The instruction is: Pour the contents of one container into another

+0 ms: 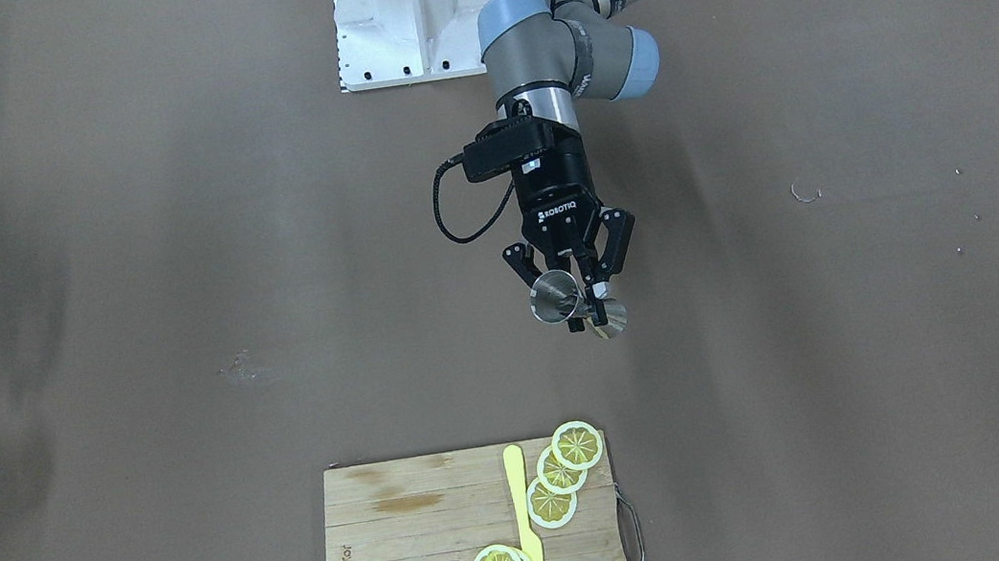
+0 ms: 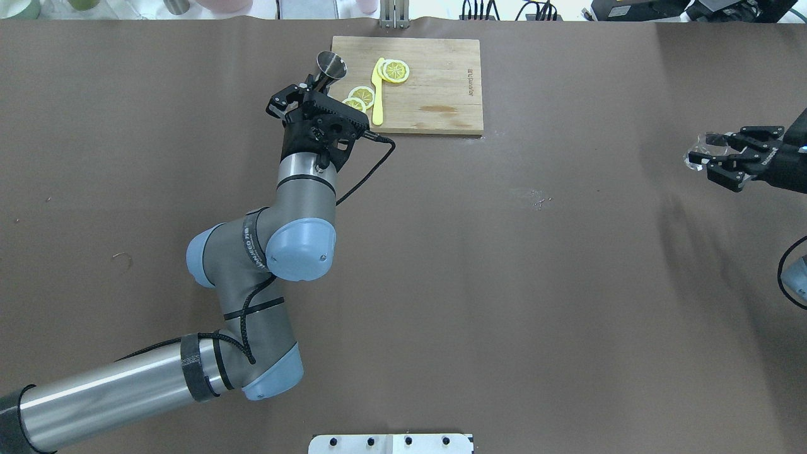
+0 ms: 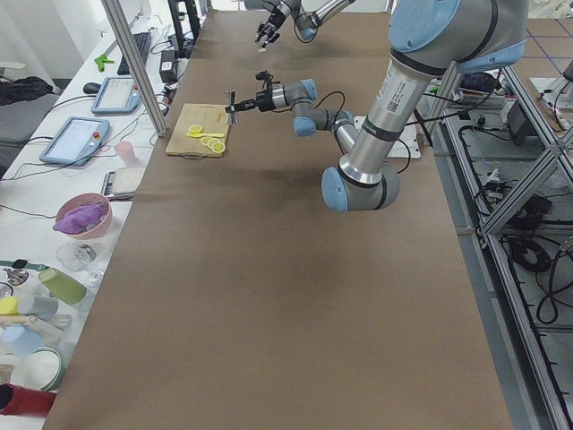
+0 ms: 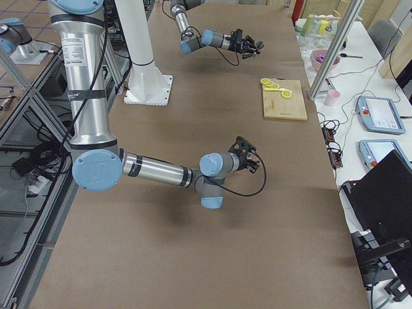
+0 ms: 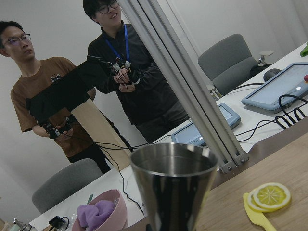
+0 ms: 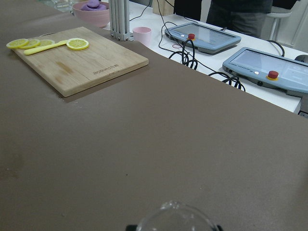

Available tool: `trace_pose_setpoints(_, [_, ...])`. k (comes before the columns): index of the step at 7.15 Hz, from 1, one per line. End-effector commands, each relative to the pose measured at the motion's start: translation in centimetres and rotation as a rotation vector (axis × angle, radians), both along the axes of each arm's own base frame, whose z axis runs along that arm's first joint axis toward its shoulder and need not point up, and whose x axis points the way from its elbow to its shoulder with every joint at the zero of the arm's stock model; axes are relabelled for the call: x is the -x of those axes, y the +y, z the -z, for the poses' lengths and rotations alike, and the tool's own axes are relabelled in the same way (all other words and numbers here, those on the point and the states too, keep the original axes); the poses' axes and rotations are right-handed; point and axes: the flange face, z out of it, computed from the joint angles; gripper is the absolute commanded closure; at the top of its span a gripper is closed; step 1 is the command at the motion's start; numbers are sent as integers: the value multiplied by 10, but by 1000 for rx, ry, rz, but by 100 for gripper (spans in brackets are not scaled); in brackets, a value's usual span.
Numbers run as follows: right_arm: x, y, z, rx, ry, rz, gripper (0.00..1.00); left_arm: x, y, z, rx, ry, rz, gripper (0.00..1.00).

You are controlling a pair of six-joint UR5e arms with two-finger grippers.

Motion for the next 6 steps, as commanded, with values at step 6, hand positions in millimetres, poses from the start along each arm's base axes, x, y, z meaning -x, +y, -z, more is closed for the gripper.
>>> trace_pose_setpoints(6, [30,45,-39,-14,-17,29,100,14,1,-4,-12,32,9,100])
